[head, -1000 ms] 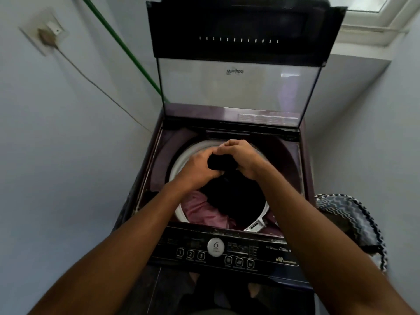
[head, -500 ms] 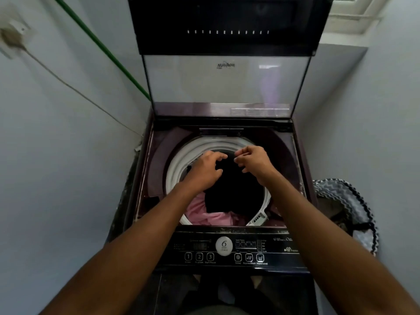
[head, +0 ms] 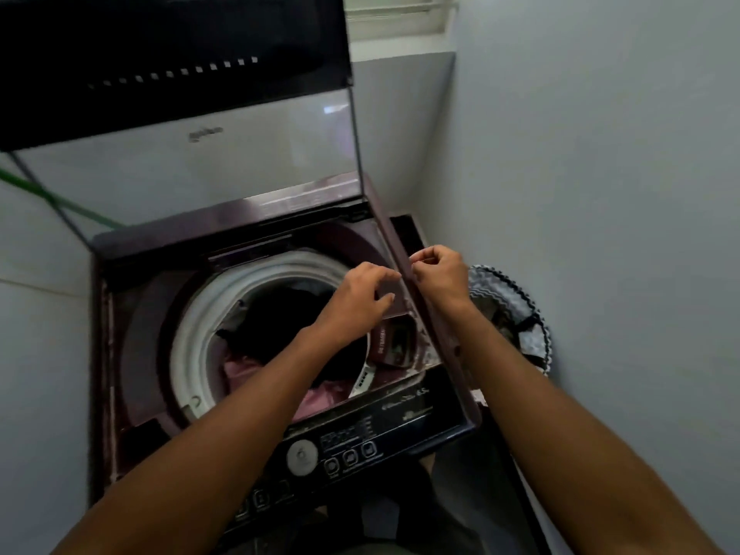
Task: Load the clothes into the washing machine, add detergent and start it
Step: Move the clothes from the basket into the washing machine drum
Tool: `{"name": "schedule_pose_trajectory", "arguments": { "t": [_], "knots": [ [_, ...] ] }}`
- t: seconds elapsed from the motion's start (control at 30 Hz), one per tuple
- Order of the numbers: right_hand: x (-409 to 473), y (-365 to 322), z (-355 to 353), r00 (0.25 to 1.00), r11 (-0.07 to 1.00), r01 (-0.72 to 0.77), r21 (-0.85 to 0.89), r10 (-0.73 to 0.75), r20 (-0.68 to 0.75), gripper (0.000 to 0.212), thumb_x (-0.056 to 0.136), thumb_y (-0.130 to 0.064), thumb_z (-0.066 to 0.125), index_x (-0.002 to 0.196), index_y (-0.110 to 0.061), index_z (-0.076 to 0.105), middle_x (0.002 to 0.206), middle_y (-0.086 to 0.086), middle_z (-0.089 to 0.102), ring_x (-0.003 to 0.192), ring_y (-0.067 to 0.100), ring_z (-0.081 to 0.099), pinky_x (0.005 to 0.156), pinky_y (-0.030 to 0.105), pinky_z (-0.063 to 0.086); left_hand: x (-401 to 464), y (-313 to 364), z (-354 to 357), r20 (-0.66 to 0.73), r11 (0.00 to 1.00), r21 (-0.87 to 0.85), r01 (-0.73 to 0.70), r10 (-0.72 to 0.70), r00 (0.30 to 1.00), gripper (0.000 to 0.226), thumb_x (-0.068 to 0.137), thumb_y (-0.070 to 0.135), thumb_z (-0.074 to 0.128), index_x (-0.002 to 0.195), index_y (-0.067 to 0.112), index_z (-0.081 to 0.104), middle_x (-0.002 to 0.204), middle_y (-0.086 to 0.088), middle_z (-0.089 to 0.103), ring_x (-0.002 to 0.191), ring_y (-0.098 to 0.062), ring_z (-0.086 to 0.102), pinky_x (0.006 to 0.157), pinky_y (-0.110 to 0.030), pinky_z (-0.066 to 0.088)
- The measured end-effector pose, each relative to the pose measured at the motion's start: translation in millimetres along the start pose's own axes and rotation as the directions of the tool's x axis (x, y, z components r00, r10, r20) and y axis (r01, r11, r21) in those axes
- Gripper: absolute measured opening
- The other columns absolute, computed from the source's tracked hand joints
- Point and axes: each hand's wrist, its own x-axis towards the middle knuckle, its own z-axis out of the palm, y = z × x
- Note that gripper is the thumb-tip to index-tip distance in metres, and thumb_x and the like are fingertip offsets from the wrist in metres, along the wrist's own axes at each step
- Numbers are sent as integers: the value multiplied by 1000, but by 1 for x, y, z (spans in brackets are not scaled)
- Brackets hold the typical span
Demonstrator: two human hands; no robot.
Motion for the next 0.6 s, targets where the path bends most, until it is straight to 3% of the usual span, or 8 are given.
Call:
{"name": "schedule_pose_trajectory", "arguments": {
  "t": [0.17, 0.33, 0.43, 0.6],
  "knots": [
    [31, 54, -46, 991, 991, -132, -1, 132, 22, 25, 77, -1, 65, 66, -23, 63, 69, 2, 67, 71, 23, 65, 75, 42, 56, 39, 43, 42, 23, 994, 47, -98, 97, 995, 34, 87, 13, 69, 120, 22, 68, 113, 3, 60, 106, -9, 51, 95, -20, 43],
    [57, 113, -87, 961, 962, -272, -26, 273, 35, 24, 79, -4, 67, 65, -22, 63, 70, 0, 66, 75, 20, 64, 80, 43, 56, 80, 72, 94, 180, 988, 112, -106, 84, 980, 32, 85, 17, 67, 117, 23, 68, 112, -2, 62, 106, -19, 57, 96, -31, 48],
    [72, 149, -107, 935, 935, -353, -31, 354, 25, 19, 78, -9, 65, 64, -21, 65, 66, -2, 66, 72, 19, 64, 73, 39, 56, 103, 78, 127, 273, 991, 126, -44, 8, 962, 35, 85, 12, 65, 118, 19, 67, 113, -5, 62, 106, -20, 59, 94, -26, 45],
    [93, 208, -127, 895, 894, -445, -61, 446, 10, 13, 69, -10, 57, 57, -12, 62, 54, 2, 55, 56, 23, 55, 53, 32, 42, 131, 74, 180, 414, 975, 217, 48, -137, 900, 37, 85, 14, 65, 122, 16, 65, 118, -6, 62, 111, -21, 58, 97, -32, 47]
  ]
}}
